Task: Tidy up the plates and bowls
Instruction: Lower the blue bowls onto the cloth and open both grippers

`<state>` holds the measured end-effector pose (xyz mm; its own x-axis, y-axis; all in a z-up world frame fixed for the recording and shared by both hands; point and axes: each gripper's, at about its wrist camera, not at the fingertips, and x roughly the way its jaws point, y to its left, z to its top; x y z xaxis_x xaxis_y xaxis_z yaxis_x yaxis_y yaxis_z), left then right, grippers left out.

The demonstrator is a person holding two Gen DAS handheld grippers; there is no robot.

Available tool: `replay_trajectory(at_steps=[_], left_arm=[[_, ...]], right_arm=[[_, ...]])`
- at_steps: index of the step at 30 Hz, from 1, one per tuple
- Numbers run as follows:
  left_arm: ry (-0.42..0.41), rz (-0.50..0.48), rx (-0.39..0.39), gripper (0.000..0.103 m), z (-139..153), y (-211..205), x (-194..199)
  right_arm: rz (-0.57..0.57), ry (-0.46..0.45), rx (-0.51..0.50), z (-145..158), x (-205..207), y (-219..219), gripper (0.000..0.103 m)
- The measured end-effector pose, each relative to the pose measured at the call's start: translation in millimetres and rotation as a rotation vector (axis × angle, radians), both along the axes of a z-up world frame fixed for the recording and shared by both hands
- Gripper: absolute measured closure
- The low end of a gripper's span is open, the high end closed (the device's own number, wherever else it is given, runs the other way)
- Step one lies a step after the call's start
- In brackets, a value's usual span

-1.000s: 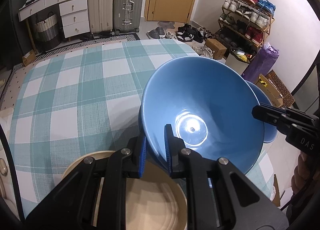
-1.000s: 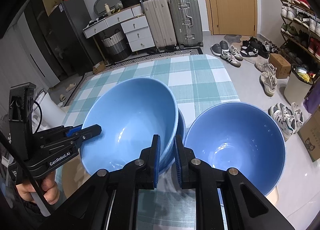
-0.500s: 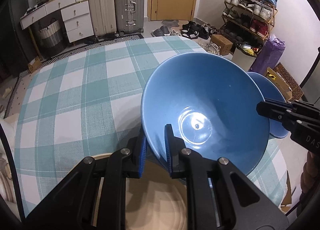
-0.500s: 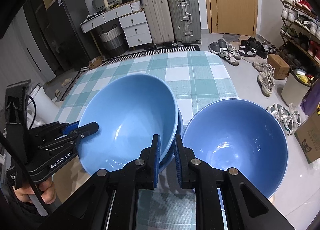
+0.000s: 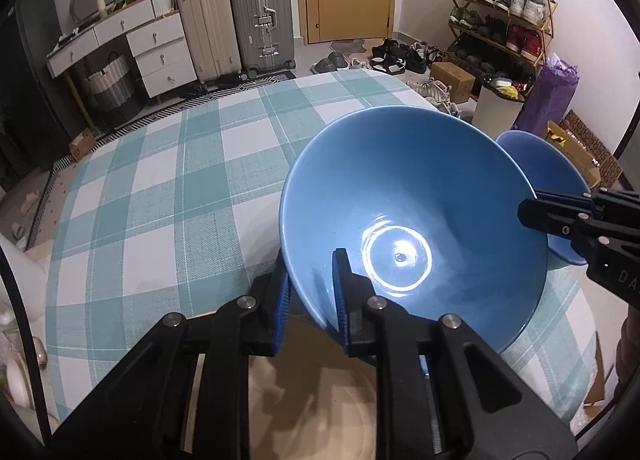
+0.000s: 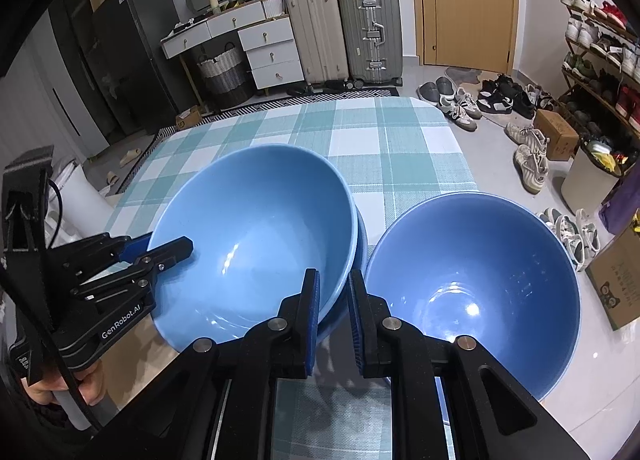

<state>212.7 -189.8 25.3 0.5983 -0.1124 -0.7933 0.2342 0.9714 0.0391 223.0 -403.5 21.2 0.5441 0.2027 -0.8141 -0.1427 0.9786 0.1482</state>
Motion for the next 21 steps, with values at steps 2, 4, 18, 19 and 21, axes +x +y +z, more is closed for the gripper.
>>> replay_trajectory(at_steps=[2, 4, 18, 19, 21], left_arm=[[-0.004, -0.001, 0.011, 0.086, -0.2, -1.6, -2.3], [-0.006, -0.004, 0.016, 0.085, -0.7, -2.6, -2.8], [-0.011, 0.001, 0.039, 0.082, -4.7, -5.7, -2.0], [-0.011, 0.003, 0.041, 0.082, -4.8, -5.4, -2.1], [-0.013, 0.003, 0.047, 0.082, -6.4, -5.9, -1.7]], right_arm=[[0.000, 0.001, -0.007, -2.2, 1.3, -0.1, 0.089], [0.001, -0.001, -0.015, -3.3, 2.2, 0.2, 0.089], [-0.003, -0.012, -0.060, -12.4, 4.0, 1.0, 0.088], [-0.002, -0.013, -0.058, -12.4, 4.1, 1.2, 0.088], [0.001, -0.017, -0.059, -11.7, 3.5, 1.0, 0.088]])
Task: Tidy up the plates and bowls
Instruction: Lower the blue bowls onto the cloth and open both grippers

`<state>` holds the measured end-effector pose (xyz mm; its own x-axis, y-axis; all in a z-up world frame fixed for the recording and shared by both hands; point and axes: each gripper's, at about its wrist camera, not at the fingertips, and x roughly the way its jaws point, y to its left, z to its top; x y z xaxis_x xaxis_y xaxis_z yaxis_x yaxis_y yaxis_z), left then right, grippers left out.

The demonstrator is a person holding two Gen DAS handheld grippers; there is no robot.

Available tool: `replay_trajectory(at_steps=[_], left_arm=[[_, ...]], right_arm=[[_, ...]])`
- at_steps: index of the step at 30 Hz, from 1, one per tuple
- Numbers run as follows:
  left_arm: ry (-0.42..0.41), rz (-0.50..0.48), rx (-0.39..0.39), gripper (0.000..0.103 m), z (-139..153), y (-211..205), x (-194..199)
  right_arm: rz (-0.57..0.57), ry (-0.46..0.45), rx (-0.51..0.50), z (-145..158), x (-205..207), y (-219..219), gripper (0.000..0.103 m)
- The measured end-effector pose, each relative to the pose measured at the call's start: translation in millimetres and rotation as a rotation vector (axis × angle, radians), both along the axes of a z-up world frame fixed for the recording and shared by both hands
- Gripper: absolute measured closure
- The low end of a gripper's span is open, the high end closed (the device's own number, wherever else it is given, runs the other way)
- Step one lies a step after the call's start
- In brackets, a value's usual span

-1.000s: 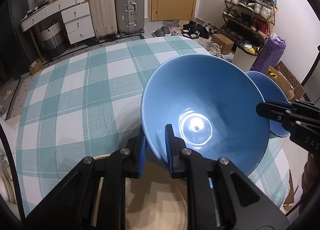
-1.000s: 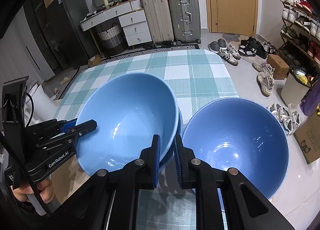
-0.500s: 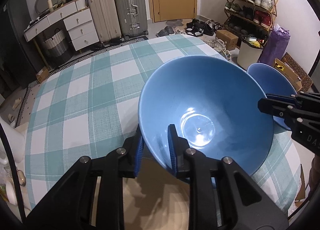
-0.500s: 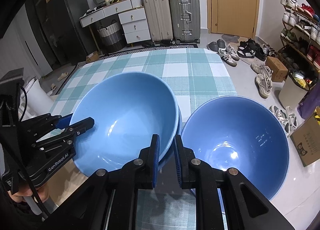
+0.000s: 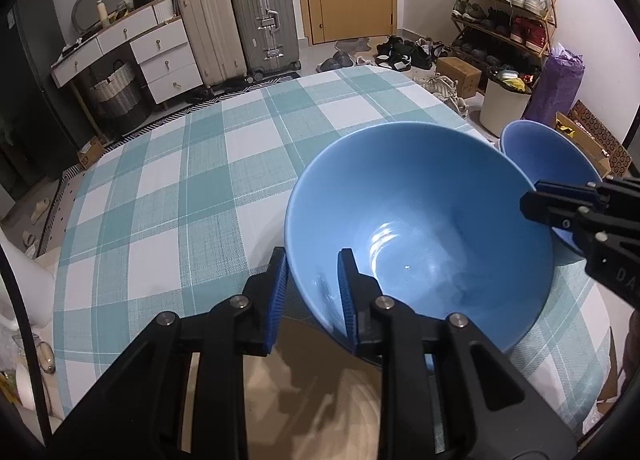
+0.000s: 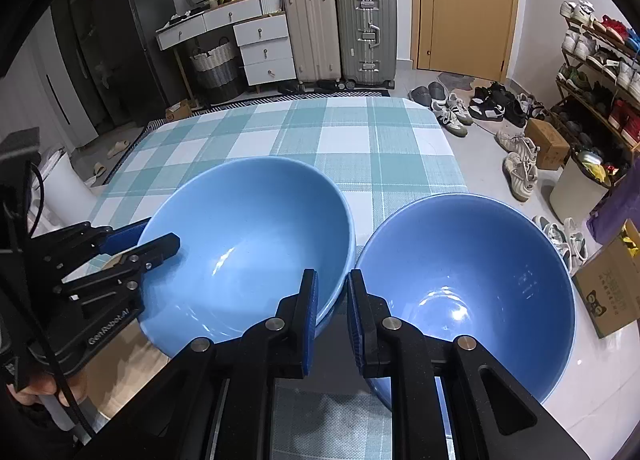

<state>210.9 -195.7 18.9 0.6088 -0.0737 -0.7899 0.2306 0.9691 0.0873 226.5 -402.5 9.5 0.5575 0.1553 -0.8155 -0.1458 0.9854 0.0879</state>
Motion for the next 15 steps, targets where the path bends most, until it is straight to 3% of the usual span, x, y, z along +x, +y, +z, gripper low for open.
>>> replay_trajectory(at_steps=[6, 9, 10, 12, 14, 15], left_arm=[[0.020, 0.000, -0.034, 0.081, -0.1, 4.5, 3.3], [0.040, -0.013, -0.087, 0.068, 1.8, 9.2, 2.5], [0.041, -0.019, -0.107, 0.064, 3.5, 10.8, 1.5], [0.032, -0.017, -0.134, 0.044, 8.8, 14.8, -0.8], [0.028, -0.012, -0.155, 0.032, 13.7, 18.8, -2.5], [0.030, -0.013, -0.169, 0.028, 16.5, 20.8, -3.7]], right_arm=[[0.006, 0.004, 0.006, 1.4, -1.3, -1.6, 0.088], [0.009, 0.000, 0.014, 5.2, -3.2, -1.7, 0.083], [0.012, -0.002, 0.018, 6.9, -4.0, -2.0, 0.078], [0.017, -0.012, 0.031, 11.5, -6.6, -2.5, 0.061], [0.016, -0.030, 0.048, 17.2, -9.8, -4.7, 0.039], [0.014, -0.035, 0.059, 20.3, -11.7, -5.9, 0.035]])
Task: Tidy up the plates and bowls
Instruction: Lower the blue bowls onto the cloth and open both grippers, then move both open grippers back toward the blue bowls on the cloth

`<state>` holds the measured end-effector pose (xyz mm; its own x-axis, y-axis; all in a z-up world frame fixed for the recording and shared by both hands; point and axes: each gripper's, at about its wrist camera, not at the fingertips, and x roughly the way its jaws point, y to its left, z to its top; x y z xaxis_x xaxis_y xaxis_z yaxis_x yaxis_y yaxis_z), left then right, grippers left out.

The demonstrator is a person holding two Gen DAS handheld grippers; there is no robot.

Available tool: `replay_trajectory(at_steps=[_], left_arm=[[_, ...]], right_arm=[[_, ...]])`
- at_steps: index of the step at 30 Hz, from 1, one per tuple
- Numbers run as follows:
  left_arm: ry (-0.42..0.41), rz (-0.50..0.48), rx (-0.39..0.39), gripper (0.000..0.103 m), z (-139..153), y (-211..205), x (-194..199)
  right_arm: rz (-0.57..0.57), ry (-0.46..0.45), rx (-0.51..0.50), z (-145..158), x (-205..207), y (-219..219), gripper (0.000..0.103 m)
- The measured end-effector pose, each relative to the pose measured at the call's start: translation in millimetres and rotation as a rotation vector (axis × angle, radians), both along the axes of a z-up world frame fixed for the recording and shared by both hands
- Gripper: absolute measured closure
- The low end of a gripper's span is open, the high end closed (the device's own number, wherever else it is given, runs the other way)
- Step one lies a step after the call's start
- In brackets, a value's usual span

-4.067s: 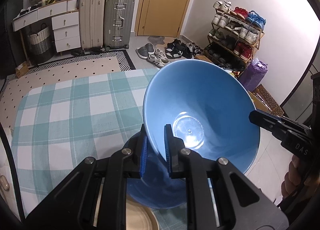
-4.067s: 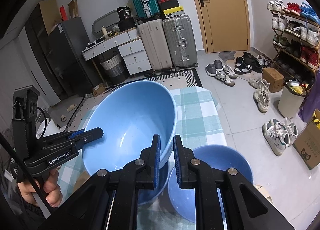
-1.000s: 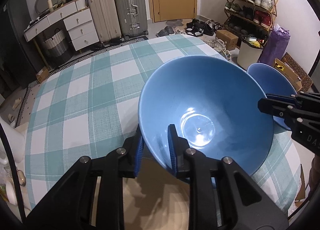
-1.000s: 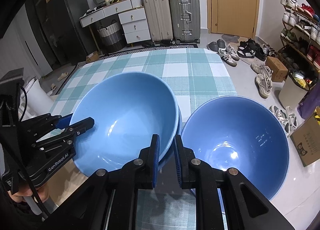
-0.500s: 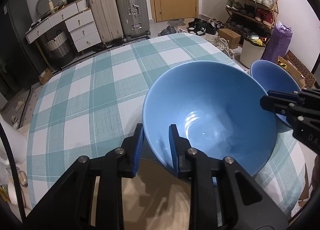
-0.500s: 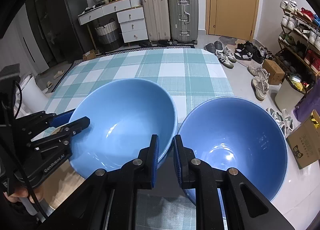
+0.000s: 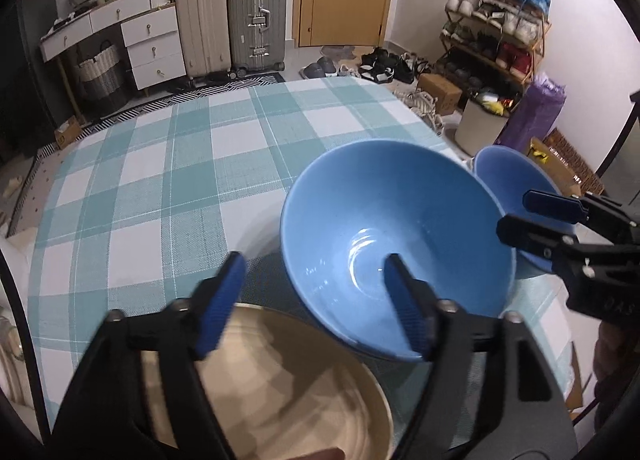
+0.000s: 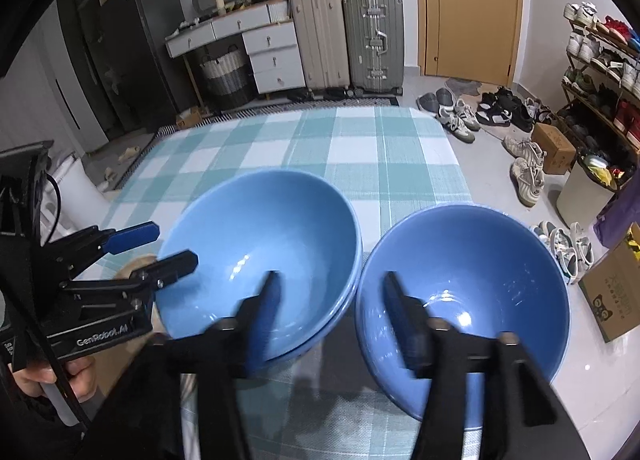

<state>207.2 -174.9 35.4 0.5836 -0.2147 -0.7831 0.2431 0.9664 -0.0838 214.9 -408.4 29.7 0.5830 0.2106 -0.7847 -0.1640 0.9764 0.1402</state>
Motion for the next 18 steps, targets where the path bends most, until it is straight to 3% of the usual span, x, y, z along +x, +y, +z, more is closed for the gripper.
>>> replay_trajectory(at_steps=[2, 5, 8, 12, 18], left_arm=[[-0.002, -0.008, -0.028, 0.024, 6.2, 3.4, -2.9], [-0.002, -0.026, -0.042, 0.018, 15.4, 3.5, -10.0], [-0.010, -0.036, -0.067, 0.001, 26.5, 1.9, -21.6], [-0.017, -0.051, -0.117, 0.001, 40.6, -2.0, -39.1], [-0.010, -0.062, -0.126, 0.001, 52.8, -17.7, -60.9]], right_arm=[[-0.005, -0.007, 0.029, 7.0, -4.4, -3.1, 0.021], [-0.017, -0.020, 0.056, 18.5, -12.8, -7.8, 0.013], [-0.029, -0.047, 0.064, 30.4, -21.5, -12.8, 0.004], [-0.055, -0.082, 0.077, 47.9, -36.6, -25.9, 0.002], [-0.087, -0.122, 0.108, 70.1, -60.8, -51.2, 0.001]])
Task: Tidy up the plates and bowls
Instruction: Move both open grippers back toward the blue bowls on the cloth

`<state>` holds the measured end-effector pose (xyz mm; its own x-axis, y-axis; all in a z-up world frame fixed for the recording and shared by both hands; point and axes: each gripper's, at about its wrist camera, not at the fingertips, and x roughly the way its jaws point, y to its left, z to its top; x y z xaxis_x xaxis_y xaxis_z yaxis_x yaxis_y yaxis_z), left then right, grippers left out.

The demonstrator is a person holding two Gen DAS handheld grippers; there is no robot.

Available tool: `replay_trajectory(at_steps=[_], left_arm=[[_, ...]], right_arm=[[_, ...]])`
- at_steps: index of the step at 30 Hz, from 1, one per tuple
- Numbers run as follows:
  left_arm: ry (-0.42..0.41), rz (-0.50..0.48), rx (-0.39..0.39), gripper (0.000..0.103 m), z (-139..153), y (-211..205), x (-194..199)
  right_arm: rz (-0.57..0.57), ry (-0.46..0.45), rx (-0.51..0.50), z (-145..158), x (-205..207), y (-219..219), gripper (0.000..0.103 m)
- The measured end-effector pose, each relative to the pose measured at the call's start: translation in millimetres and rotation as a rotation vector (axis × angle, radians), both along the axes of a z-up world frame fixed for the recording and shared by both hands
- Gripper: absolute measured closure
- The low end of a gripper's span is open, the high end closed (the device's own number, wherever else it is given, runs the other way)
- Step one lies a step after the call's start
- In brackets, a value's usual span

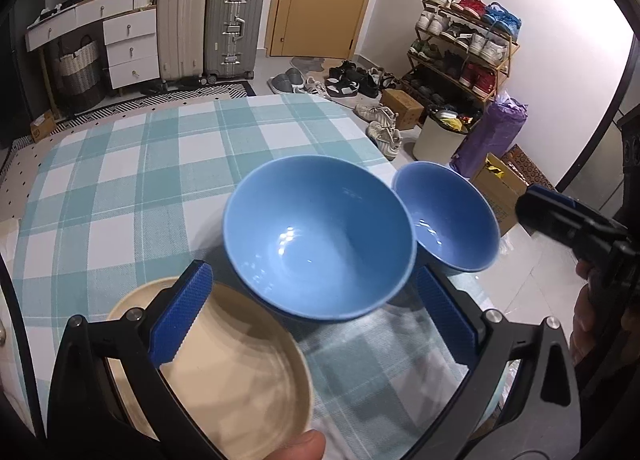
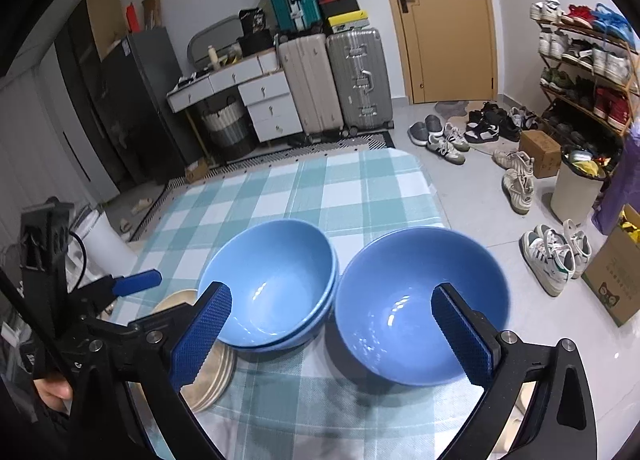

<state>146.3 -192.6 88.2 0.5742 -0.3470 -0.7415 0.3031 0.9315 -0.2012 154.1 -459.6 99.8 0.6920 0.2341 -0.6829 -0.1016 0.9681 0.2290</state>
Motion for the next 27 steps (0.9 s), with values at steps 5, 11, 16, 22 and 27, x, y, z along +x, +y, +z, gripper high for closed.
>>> replay_trajectory(at_steps=[5, 11, 16, 22, 27], left_arm=[[-0.001, -0.026, -0.006, 0.001, 5.6, -18.6, -15.2], [0.006, -0.076, -0.014, 0.001, 5.4, -48.3, -28.8], [0.032, -0.091, -0.032, 0.001, -2.9, -70.7, -34.5], [0.062, -0.109, -0.035, 0.001, -17.0, -94.3, -33.4], [0.077, -0.126, -0.043, 0.001, -25.6, -112.4, -29.7]], right_arm=[[-0.025, -0.032, 0.006, 13.5, -21.1, -20.2, 0.001], [-0.049, -0.047, -0.003, 19.7, -39.2, -42.4, 0.001], [-0.071, -0.047, -0.024, 16.0, -45.3, -56.8, 0.001], [-0.103, -0.049, -0.011, 9.9, -47.7, -75.6, 0.001], [-0.124, -0.032, -0.014, 1.4, -42.8, -84.3, 0.001]])
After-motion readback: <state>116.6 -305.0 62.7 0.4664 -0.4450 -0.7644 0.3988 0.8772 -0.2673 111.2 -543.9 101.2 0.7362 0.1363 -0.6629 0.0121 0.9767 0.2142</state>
